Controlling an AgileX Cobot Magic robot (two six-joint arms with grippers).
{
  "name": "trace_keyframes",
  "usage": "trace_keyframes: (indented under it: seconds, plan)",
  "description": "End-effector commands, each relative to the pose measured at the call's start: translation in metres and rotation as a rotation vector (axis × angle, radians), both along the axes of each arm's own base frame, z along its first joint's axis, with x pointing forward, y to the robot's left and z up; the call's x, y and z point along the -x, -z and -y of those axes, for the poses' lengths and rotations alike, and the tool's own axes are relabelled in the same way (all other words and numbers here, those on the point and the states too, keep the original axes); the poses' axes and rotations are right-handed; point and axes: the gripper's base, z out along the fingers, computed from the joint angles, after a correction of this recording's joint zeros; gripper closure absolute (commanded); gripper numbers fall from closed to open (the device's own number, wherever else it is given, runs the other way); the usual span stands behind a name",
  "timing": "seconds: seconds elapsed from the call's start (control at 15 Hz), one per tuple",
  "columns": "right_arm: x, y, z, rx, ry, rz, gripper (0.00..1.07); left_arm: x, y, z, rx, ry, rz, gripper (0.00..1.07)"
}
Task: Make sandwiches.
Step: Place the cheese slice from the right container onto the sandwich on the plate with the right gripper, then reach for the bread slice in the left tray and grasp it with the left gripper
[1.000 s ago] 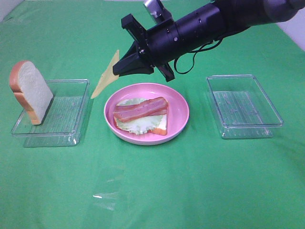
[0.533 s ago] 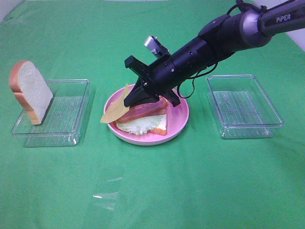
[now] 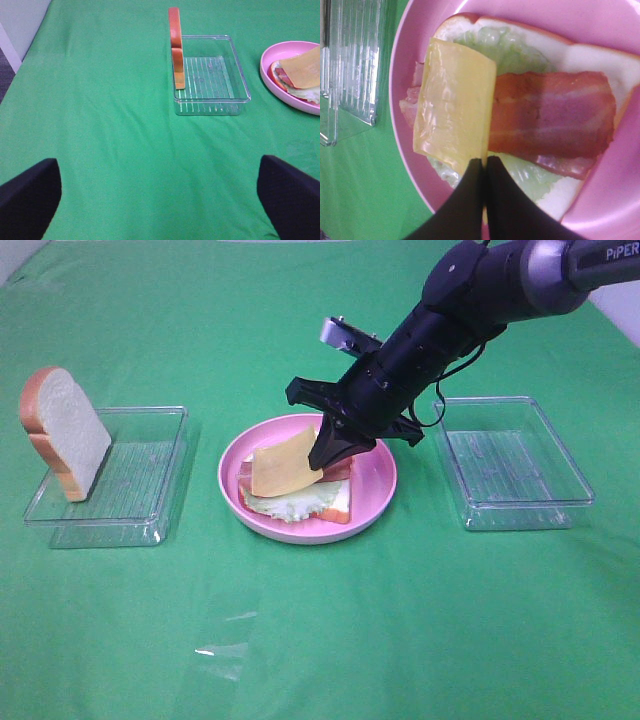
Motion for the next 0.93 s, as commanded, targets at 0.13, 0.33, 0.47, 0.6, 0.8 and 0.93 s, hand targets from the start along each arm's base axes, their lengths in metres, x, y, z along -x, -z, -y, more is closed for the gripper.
trace_keyframes:
  seconds: [0.13, 0.33, 0.47, 0.6, 0.8, 0.93]
  plan:
    - [-0.002, -0.008, 0.002, 0.009, 0.004, 0.035, 0.89, 0.002, 0.000, 0.000, -0.002, -0.001, 0.022, 0.09]
    - [-0.005, -0.048, 0.012, 0.131, -0.077, 0.120, 0.11, 0.002, 0.000, 0.000, -0.002, -0.001, 0.022, 0.09]
    - [-0.004, -0.070, 0.017, 0.195, -0.105, 0.128, 0.11, 0.002, 0.000, 0.000, -0.002, -0.001, 0.022, 0.09]
    - [-0.007, -0.100, 0.035, 0.296, -0.106, 0.141, 0.11, 0.002, 0.000, 0.000, -0.003, -0.002, 0.022, 0.09]
    - [-0.023, -0.134, 0.111, 0.399, 0.064, 0.181, 0.11, 0.002, 0.000, 0.000, -0.004, -0.002, 0.022, 0.09]
    - [-0.028, -0.135, 0.171, 0.440, 0.182, 0.128, 0.11, 0.002, 0.000, 0.000, -0.004, -0.002, 0.022, 0.09]
